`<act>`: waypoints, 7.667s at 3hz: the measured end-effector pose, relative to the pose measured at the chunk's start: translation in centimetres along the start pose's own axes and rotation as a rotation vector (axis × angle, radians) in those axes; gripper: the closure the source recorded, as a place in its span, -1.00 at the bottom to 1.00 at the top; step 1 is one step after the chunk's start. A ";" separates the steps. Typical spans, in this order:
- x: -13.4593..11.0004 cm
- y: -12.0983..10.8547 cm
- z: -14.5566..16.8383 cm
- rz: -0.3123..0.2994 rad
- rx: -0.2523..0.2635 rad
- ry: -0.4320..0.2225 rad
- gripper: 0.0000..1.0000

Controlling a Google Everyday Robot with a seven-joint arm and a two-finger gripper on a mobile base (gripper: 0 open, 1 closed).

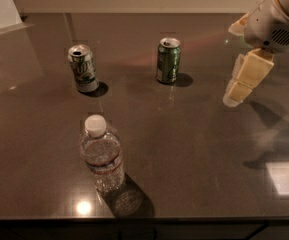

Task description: Move green can near water bottle

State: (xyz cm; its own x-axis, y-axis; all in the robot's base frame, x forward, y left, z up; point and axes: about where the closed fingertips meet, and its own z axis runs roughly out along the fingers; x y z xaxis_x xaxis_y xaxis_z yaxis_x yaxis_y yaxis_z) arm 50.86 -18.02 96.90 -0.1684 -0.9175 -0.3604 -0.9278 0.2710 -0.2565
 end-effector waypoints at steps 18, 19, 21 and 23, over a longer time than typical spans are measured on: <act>-8.7 7.5 4.4 -0.012 -0.266 -0.325 1.00; -9.4 9.9 3.7 -0.060 -0.300 -0.339 1.00; -10.6 14.6 3.0 -0.176 -0.302 -0.333 1.00; -11.4 17.4 3.8 -0.241 -0.297 -0.326 1.00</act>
Offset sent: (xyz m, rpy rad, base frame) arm 0.1130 0.0283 -0.0141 0.2123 -0.0470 -0.0778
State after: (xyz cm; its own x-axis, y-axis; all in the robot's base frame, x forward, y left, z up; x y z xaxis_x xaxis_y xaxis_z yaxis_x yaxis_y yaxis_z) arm 37.88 -1.77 93.15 0.1316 -0.7921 -0.5960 -0.9901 -0.0759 -0.1177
